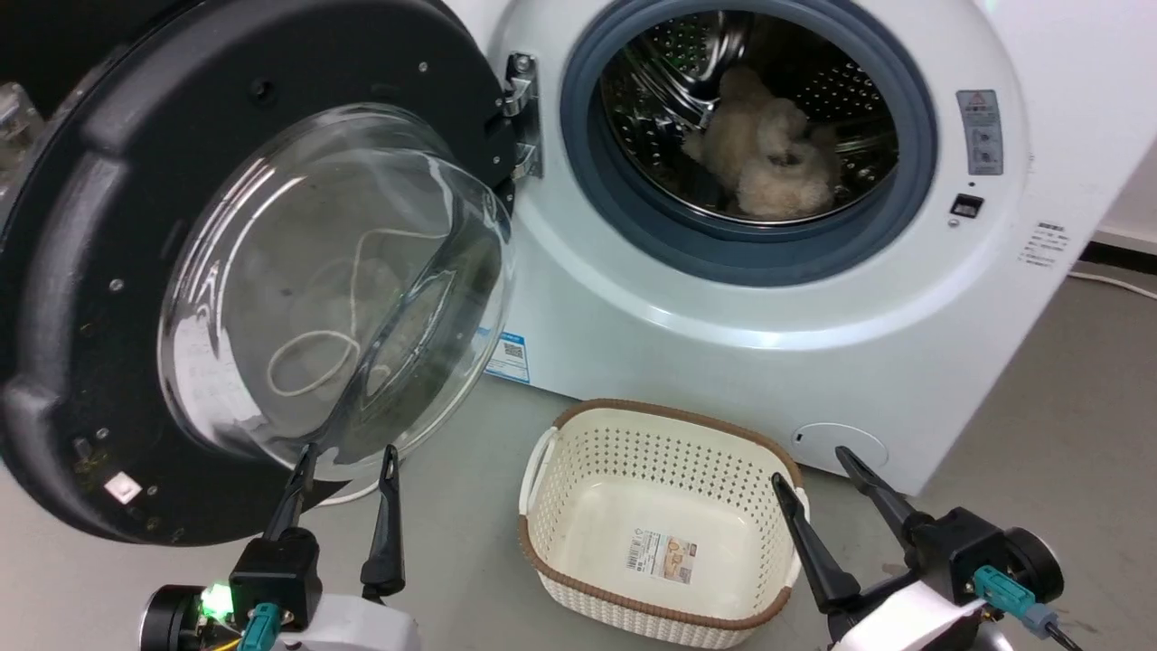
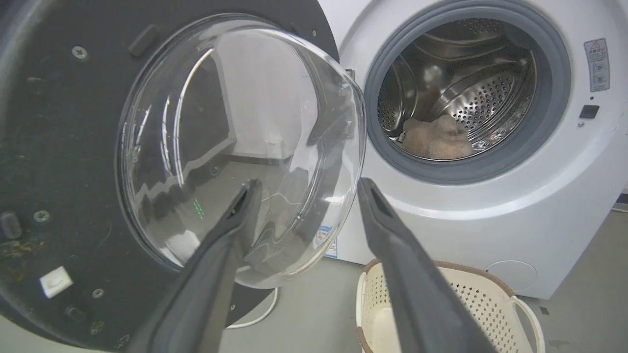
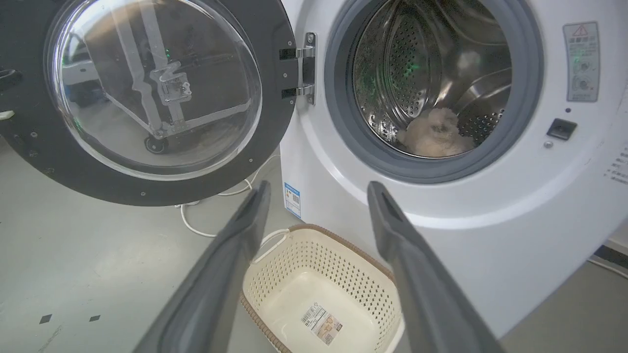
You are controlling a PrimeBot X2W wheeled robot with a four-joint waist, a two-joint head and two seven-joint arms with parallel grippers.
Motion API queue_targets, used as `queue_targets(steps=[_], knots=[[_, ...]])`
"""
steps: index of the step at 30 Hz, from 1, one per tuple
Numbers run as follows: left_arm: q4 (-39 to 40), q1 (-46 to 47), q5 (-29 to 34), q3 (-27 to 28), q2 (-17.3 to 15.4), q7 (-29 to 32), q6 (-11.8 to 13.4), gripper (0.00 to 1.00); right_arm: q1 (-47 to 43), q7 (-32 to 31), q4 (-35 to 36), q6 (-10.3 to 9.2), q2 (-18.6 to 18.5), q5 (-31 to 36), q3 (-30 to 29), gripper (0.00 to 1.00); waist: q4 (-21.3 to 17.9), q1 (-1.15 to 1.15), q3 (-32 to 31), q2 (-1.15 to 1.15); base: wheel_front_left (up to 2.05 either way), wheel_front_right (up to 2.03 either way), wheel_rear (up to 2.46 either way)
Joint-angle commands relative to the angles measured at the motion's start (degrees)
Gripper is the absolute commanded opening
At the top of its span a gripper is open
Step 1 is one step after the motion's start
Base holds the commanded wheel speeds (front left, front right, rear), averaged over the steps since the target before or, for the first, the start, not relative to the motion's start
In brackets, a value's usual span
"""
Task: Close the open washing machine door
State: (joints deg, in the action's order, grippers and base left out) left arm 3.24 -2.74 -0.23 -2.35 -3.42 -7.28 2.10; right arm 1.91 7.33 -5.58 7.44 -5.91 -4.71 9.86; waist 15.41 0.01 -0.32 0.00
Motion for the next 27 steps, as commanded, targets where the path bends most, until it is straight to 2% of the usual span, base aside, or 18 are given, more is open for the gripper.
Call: queue_targets(steps=[1,22,23,24,27], knots=[[0.29,-0.95,-0.45,-0.06,-0.35,-0.73,0.40,1.00,0.70,0.68,-0.36,0.02,-0.51,-0.70,0.44,1.00,0.42,0.00,0.00,0.00,0.00,0.00,0.00],[1.35,-2.20,-1.62,-0.11,-0.20,-3.36,0.80,1.00,0.63,3.31,-2.18,0.03,-1.58,-2.05,3.41,1.00,5.97,-0.01,0.38,0.00,0.00,0.00,0.00],[1.56,-2.22,-2.19,0.07,-0.13,-3.48,0.74,0.47,0.59,3.43,-2.25,0.03,-1.61,-2.13,3.48,1.00,6.23,-0.01,0.39,0.00,0.00,0.00,0.00],[1.84,-2.23,-2.66,0.37,-0.07,-3.60,0.74,0.00,0.53,3.55,-2.32,0.03,-1.63,-2.23,3.53,1.00,6.48,-0.01,0.39,0.00,0.00,0.00,0.00],[3.14,-2.14,-3.71,1.22,0.04,-3.96,0.31,0.00,0.25,3.91,-2.46,0.03,-1.57,-2.51,3.52,1.00,7.25,-0.01,0.47,0.00,0.00,0.00,0.00]])
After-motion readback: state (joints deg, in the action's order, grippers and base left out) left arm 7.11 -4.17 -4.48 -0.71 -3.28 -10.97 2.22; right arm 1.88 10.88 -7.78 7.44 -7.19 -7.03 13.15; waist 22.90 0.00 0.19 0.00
